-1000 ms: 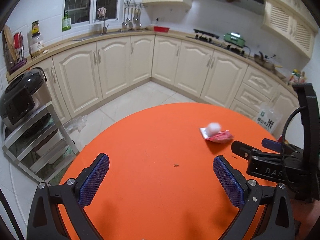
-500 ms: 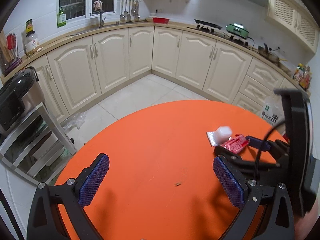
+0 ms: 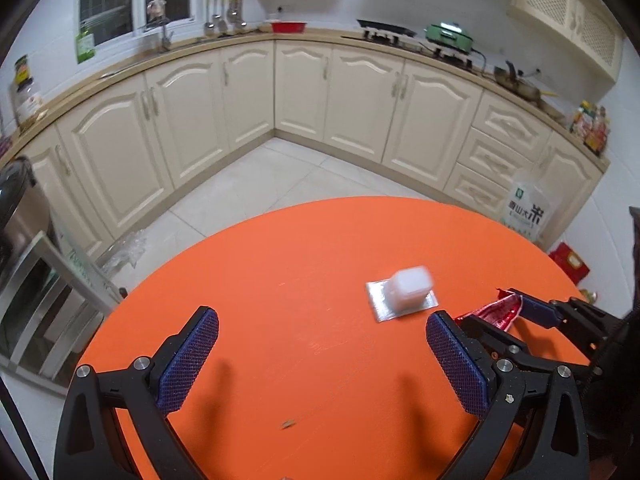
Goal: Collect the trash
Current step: 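Grasp the white box with the left gripper while the right grasps the red wrapper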
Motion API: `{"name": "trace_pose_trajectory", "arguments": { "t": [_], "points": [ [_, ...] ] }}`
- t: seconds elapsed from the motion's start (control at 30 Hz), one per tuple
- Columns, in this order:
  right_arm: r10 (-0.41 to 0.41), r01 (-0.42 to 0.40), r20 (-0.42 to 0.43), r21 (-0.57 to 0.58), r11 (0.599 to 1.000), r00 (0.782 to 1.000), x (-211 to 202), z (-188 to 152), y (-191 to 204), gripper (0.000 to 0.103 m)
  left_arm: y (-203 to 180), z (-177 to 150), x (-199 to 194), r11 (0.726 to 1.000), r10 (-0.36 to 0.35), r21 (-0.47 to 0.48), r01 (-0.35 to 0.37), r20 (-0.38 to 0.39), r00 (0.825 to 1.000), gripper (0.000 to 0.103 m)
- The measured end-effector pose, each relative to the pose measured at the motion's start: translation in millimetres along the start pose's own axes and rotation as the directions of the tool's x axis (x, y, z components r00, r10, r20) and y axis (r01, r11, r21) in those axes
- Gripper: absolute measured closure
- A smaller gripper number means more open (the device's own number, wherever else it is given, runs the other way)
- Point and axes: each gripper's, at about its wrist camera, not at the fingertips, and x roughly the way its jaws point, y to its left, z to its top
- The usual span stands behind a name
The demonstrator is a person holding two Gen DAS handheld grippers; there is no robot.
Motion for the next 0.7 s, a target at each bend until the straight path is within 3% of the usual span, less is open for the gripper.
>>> {"name": "trace_pose_trajectory", "arguments": {
  "t": [0.17,0.33,0.37,0.4,0.43,0.47,0.5,0.53,0.57,0.7],
  "points": [
    [0.001,-0.001,0.011,0.029,1.000,1.000,-6.2,-4.3,-9.4,0.061,-10.3,18.8,33.9,0.999,-0.002,0.035,0.003,-0.032,0.999,0.001],
    [-0.001,0.000,0.016,0.068,0.998,1.000,-11.8,-9.0,-22.9,0.062,-24.6,39.1,66.3,0.999,-0.009,0.053,0.011,-0.048,0.999,0.003],
    [0.008,-0.009,0.015,0.070,0.998,1.000,-11.9,-8.4,-24.5,0.061,-27.7,41.2,73.0,0.998,0.001,0.064,0.002,-0.048,0.999,0.009],
    [0.016,-0.017,0.015,0.074,0.997,1.000,-12.0,-7.8,-26.0,0.061,-30.8,43.7,80.3,0.997,0.010,0.075,-0.006,-0.051,0.999,0.024],
    [0.029,-0.030,0.017,0.088,0.996,0.999,-12.2,-7.5,-28.2,0.060,-34.3,44.7,84.3,0.997,0.013,0.079,-0.010,-0.044,0.999,0.024],
    [0.044,-0.046,0.021,0.105,0.993,0.999,-12.7,-7.5,-31.5,0.060,-34.1,46.9,87.1,0.997,0.005,0.078,-0.002,-0.039,0.999,0.039],
    [0.055,-0.057,0.021,0.113,0.992,0.998,-12.9,-8.2,-33.7,0.057,-33.7,48.0,88.2,0.997,-0.010,0.075,0.012,-0.037,0.999,0.051],
    [0.063,-0.065,0.021,0.112,0.992,0.998,-13.5,-8.6,-34.1,0.053,-33.6,48.3,89.5,0.997,-0.011,0.078,0.013,-0.031,0.999,0.056],
    [0.063,-0.065,0.018,0.103,0.993,0.998,-13.5,-9.1,-33.3,0.043,-35.3,45.1,90.0,0.997,-0.017,0.079,0.019,-0.028,0.999,0.065],
    [0.040,-0.040,-0.001,0.026,0.999,0.999,-9.8,-11.5,-14.7,0.031,-28.3,32.8,87.6,0.997,-0.038,0.072,0.039,-0.022,0.999,0.077]
  ]
}}
